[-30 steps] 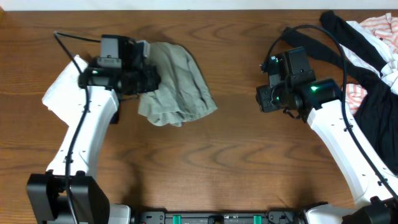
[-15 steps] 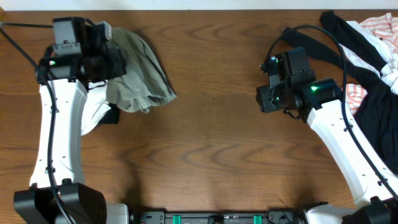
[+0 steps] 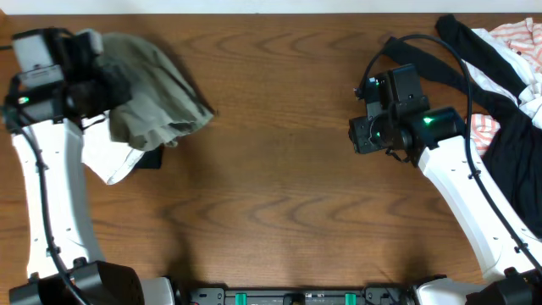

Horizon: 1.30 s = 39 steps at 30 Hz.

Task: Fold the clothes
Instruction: 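Lower the shorts onto the white bundle at left and release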

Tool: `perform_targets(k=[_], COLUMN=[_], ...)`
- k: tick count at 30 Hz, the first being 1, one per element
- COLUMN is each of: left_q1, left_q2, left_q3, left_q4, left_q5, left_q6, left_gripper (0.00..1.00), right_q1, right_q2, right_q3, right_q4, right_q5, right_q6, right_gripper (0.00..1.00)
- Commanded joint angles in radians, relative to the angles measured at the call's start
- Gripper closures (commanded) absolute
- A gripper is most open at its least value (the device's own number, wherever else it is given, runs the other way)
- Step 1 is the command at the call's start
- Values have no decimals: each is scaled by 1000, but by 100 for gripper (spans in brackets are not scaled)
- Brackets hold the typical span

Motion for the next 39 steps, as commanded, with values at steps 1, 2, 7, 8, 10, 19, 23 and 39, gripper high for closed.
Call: perform_targets(k=[1, 2, 7, 8, 10, 19, 23, 39], left_q1=[65, 83, 156, 167, 185, 217, 217, 217], left_q2=[-30, -29, -26, -26, -26, -14, -14, -2], left_q3=[37, 37, 31, 27, 21, 17, 17, 17], left_q4=[-3, -10, -40, -42, -43, -97, -106, -64], left_q5=[-2, -2, -17, -17, -17, -134, -238, -224], left_q6=[-13, -12, -12, -12, -12, -12, -12, -31], left_gripper=[94, 94, 94, 94, 94, 55, 46, 81], right_q1=[-9, -9, -9, -9, -9, -9, -9, -9], right_q2=[-13, -13, -13, -13, -13, -13, -13, -13], right_q3=[6, 6, 6, 6, 6, 6, 6, 6], right_q4=[-4, -5, -11, -12, -13, -16, -17, -19], right_q5=[0, 0, 0, 0, 0, 0, 0, 0], right_q6=[2, 2, 2, 2, -5, -5, -5, -5], right_gripper=[47, 47, 47, 47, 47, 47, 47, 46])
